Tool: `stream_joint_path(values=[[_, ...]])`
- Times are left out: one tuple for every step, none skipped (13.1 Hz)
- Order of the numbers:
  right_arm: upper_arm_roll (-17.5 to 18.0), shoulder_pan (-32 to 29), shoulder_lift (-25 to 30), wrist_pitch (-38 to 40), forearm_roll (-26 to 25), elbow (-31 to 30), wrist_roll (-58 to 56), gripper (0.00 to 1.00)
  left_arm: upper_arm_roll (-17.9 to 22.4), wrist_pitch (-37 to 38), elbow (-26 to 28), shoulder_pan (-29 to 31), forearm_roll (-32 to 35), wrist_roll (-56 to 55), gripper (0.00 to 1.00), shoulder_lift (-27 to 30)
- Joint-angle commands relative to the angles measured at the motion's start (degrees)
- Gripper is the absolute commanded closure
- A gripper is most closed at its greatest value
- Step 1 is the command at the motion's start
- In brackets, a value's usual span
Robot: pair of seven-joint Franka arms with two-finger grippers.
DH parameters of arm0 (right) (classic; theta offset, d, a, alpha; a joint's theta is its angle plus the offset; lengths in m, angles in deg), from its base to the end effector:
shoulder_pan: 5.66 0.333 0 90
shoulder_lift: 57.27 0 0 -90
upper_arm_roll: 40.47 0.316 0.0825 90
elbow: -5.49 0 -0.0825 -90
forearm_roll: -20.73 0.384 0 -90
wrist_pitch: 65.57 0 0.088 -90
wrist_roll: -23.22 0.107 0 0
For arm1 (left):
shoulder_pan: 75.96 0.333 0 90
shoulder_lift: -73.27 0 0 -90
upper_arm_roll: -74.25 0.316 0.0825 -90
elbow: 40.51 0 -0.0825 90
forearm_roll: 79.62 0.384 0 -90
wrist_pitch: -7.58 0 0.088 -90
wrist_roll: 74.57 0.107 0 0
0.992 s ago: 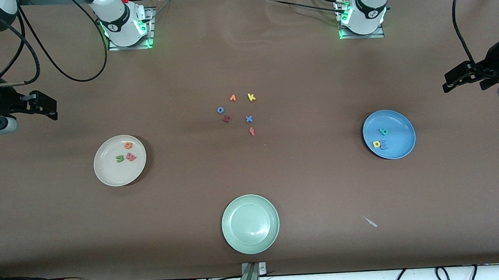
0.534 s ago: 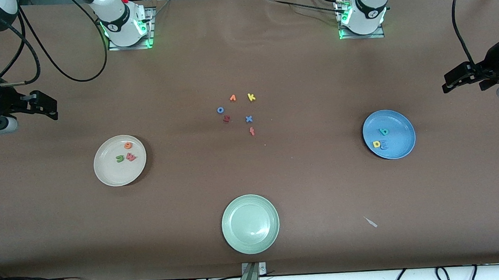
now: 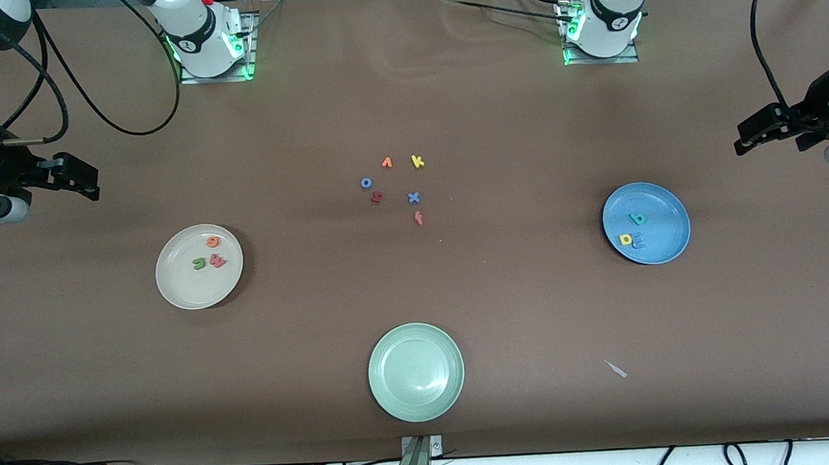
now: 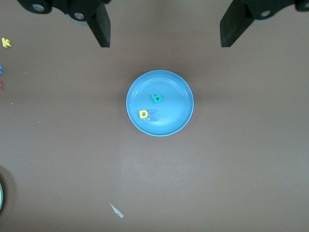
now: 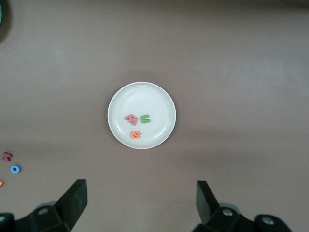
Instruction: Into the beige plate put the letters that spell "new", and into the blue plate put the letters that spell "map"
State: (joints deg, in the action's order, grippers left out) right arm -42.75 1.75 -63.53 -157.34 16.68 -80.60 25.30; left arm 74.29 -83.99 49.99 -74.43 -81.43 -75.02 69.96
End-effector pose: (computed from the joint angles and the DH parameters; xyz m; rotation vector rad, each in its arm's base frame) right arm 0.5886 0.0467 0.5973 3.0649 0.0858 -0.0081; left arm 0.5729 0.0124 0.5902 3.1086 0.0571 -0.0603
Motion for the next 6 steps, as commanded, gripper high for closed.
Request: stream_joint_path(values=[[0.1, 0.1, 0.0, 1.2, 1.0, 1.3, 0.8, 0.00, 0.0, -0.6, 0.4, -0.1, 1.5, 1.2, 0.00, 0.2], [0.1, 0.1, 0.0, 1.2, 1.0, 1.3, 0.8, 0.00, -0.1, -0.6, 0.5, -0.1, 1.5, 1.2, 0.00, 0.2], [0.1, 0.1, 0.0, 1.2, 1.0, 1.3, 0.9, 0.00, -0.1, -0.6, 0.4, -0.1, 1.5, 1.2, 0.00, 0.2], [0.1, 0.1, 0.0, 1.2, 1.0, 1.3, 1.0, 0.00, -0.1, -0.6, 0.4, -0.1, 1.5, 1.2, 0.00, 0.2], [0.2, 0.1, 0.0, 1.2, 1.0, 1.3, 1.1, 0.00, -0.1, -0.6, 0.5, -0.1, 1.5, 1.2, 0.00, 0.2], [-0.1, 0.1, 0.0, 1.2, 1.0, 1.3, 1.0, 0.00, -0.1, -0.6, 0.4, -0.1, 1.5, 1.2, 0.00, 0.2]])
